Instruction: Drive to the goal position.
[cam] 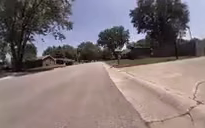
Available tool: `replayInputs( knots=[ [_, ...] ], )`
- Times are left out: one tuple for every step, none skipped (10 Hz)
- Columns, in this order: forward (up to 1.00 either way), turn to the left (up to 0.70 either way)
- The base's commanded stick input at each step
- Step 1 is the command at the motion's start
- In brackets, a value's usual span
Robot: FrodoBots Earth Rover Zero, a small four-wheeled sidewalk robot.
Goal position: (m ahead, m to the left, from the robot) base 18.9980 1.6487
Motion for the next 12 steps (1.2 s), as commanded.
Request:
replayInputs(
  knots=[
    [0.70,0.00],
    [0.70,0.00],
    [0.70,0.00],
    [0.70,0.00],
    [0.70,0.00],
    [0.70,0.00],
    [0.70,0.00],
    [0.70,0.00],
    [0.70,0.00],
    [0.70,0.00],
    [0.70,0.00],
    [0.70,0.00]
  ],
)
